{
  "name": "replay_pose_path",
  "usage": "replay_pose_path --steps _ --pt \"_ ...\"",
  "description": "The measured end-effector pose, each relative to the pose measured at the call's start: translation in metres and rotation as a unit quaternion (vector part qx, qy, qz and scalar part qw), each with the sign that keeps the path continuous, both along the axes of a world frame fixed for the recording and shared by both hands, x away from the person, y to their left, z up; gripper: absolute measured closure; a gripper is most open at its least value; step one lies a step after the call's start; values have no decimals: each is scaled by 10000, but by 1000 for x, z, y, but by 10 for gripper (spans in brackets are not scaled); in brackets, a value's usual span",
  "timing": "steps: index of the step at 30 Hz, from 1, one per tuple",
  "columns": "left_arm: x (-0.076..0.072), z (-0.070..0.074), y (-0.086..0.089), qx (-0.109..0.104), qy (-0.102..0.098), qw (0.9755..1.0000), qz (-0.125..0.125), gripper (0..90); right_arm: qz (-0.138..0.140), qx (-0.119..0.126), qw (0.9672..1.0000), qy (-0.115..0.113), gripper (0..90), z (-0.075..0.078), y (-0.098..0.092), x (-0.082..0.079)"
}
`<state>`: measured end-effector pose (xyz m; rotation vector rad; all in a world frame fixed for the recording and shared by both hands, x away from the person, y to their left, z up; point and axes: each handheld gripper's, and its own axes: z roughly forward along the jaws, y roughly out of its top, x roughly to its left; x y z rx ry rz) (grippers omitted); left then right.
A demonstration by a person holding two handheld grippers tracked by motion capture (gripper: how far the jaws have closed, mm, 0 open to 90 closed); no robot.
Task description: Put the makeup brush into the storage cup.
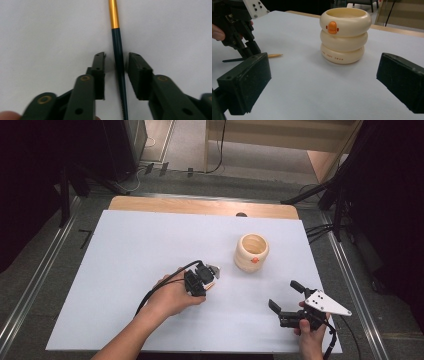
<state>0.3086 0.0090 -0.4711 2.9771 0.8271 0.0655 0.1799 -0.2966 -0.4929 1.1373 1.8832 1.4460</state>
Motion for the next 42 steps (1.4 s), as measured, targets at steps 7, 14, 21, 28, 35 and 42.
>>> replay_pose_path --steps 7,14,21,28,35,42 --pt "3 1 1 -10 121 9999 -36 851 10 5 10000 14 0 0 1 0" --pt "4 1 5 -176 130 9998 -5 852 1 6 10000 15 0 -1 1 0" --pt "6 11 11 -522 -34 9986 43 854 6 -11 10000 27 0 -1 1 1" --pt "5 24 18 -914 -245 9955 95 854 17 -22 10000 34 0 -2 3 1" --pt "3 35 26 -1577 -497 9861 162 854 28 -11 10000 37 0 -1 5 1" --pt "2 40 30 -1969 -616 9782 220 855 28 88 10000 -10 0 1 7 1"
